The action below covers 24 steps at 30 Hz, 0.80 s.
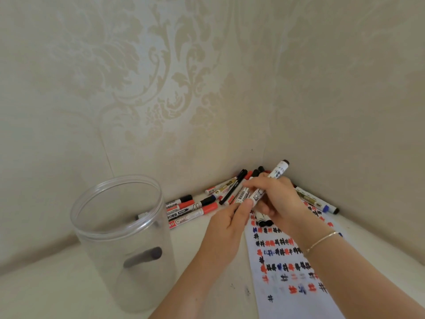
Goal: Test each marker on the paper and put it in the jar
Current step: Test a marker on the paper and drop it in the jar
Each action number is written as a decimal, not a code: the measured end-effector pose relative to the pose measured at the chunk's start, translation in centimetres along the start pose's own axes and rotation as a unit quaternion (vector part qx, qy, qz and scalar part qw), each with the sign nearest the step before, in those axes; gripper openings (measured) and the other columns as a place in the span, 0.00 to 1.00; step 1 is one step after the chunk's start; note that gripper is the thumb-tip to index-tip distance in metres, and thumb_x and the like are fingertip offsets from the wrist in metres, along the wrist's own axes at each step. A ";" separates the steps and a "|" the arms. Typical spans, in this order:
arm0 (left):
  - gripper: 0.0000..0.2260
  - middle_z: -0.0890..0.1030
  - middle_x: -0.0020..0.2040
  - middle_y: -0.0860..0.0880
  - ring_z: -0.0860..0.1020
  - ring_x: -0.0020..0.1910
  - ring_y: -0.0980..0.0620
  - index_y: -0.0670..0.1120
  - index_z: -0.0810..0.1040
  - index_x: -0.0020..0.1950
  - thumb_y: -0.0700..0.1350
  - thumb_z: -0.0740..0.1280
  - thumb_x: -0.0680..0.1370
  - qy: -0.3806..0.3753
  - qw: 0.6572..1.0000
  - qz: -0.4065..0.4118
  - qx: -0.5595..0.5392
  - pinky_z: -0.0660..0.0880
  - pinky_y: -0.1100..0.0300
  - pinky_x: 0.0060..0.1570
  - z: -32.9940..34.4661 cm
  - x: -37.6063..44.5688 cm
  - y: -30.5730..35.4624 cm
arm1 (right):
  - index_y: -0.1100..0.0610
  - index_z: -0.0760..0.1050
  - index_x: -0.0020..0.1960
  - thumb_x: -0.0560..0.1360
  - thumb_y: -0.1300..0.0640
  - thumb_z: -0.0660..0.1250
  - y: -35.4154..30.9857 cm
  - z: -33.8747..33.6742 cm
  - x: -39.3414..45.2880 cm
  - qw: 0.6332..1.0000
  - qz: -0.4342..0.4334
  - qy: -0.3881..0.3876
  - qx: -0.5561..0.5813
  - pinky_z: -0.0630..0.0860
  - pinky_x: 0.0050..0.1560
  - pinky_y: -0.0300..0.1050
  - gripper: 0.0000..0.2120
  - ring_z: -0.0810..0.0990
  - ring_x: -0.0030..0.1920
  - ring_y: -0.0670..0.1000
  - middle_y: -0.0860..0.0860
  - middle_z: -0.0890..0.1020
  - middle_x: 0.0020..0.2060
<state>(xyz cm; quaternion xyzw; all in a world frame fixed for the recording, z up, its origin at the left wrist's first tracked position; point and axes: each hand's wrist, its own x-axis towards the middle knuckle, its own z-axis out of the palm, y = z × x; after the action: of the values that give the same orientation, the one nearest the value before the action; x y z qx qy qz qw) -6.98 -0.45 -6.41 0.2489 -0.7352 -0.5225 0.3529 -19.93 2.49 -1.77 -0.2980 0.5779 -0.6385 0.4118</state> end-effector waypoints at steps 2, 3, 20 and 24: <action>0.22 0.61 0.22 0.55 0.58 0.21 0.58 0.53 0.66 0.26 0.56 0.57 0.80 -0.021 0.995 -0.047 -0.091 0.57 0.64 0.24 0.4 0.1 0.7 | 0.60 0.66 0.31 0.71 0.68 0.66 -0.3 0.2 0.1 1.000 -0.008 0.023 0.018 0.55 0.19 0.39 0.14 0.60 0.17 0.48 0.54 0.69 0.22; 0.23 0.60 0.22 0.55 0.57 0.21 0.57 0.53 0.64 0.25 0.56 0.57 0.80 -0.026 0.990 -0.060 -0.121 0.57 0.64 0.23 0.6 0.2 0.8 | 0.60 0.65 0.31 0.71 0.69 0.66 -0.5 0.3 0.0 0.999 -0.010 0.030 0.029 0.54 0.20 0.40 0.14 0.59 0.17 0.48 0.54 0.67 0.22; 0.21 0.65 0.24 0.53 0.61 0.23 0.56 0.46 0.70 0.32 0.61 0.56 0.75 -0.012 0.957 -0.136 -0.256 0.61 0.64 0.25 1.7 0.0 -0.6 | 0.61 0.69 0.35 0.74 0.61 0.69 -5.8 -2.2 0.2 0.995 -0.085 0.043 -0.004 0.65 0.21 0.38 0.12 0.68 0.20 0.48 0.53 0.74 0.24; 0.18 0.72 0.30 0.54 0.67 0.25 0.61 0.44 0.75 0.43 0.55 0.55 0.82 0.061 0.995 -0.072 0.031 0.64 0.71 0.27 0.7 0.0 -2.1 | 0.62 0.75 0.44 0.73 0.56 0.72 -3.1 -1.9 -2.1 0.999 -0.040 0.013 0.023 0.78 0.31 0.41 0.10 0.81 0.30 0.53 0.60 0.82 0.36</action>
<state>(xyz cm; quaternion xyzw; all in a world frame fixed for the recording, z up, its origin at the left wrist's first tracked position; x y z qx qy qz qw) -7.53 -0.76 -8.50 0.3433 -0.7084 -0.5070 0.3510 -21.12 5.25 1.15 -0.3032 0.5561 -0.6714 0.3847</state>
